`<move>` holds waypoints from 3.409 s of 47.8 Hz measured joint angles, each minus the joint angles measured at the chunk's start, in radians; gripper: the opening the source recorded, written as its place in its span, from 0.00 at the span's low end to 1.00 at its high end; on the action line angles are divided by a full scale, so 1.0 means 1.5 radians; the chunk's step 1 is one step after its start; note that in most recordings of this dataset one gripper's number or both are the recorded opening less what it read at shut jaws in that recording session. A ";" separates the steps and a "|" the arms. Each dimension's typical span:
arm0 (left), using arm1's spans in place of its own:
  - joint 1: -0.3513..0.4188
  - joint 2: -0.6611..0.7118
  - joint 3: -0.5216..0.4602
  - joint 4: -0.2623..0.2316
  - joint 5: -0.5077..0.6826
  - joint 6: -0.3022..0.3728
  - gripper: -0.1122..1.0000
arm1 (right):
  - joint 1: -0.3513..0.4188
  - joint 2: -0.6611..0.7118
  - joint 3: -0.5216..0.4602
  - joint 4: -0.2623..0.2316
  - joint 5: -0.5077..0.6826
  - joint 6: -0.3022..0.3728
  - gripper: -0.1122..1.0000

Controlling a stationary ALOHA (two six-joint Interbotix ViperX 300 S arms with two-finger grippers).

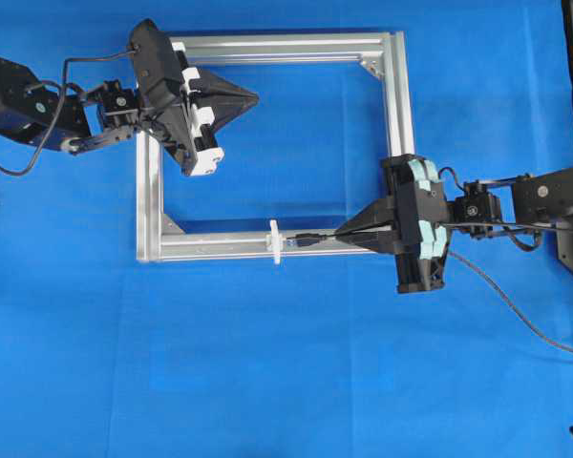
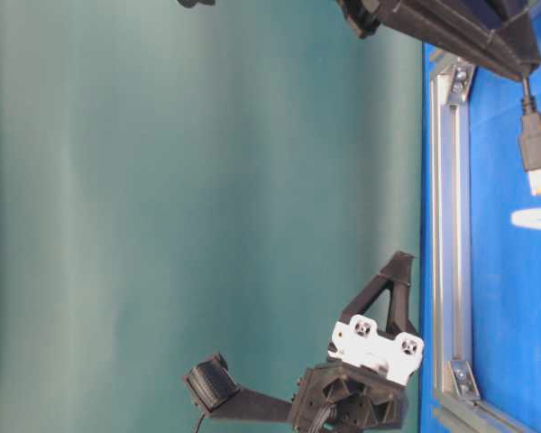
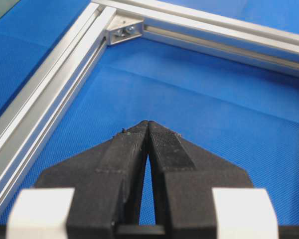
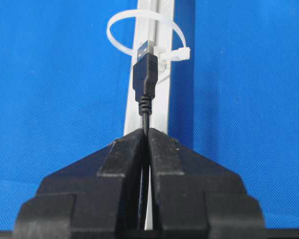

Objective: Insert the wire through the string loop located in the center.
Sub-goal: 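Push the USB plug leftward through the zip-tie loop with the right gripper, then move the open left gripper to the plug emerging left of the loop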

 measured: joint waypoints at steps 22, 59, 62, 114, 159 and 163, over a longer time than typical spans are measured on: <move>0.000 0.000 0.000 0.000 0.000 -0.001 0.10 | 0.000 0.000 0.000 0.000 -0.002 -0.001 0.08; -0.003 0.000 0.000 0.000 0.000 0.000 0.10 | 0.008 0.097 -0.091 0.001 -0.024 0.000 0.08; -0.003 0.000 0.000 0.000 0.000 0.000 0.10 | 0.008 0.109 -0.106 0.000 -0.024 0.000 0.08; -0.103 -0.034 0.030 0.000 0.000 -0.010 0.10 | 0.011 0.155 -0.160 0.001 -0.025 0.000 0.08; -0.235 -0.059 0.041 0.000 0.026 -0.004 0.10 | 0.011 0.155 -0.160 0.001 -0.025 0.000 0.08; -0.235 -0.059 0.039 0.000 0.035 -0.003 0.10 | 0.011 0.155 -0.160 0.001 -0.025 0.000 0.08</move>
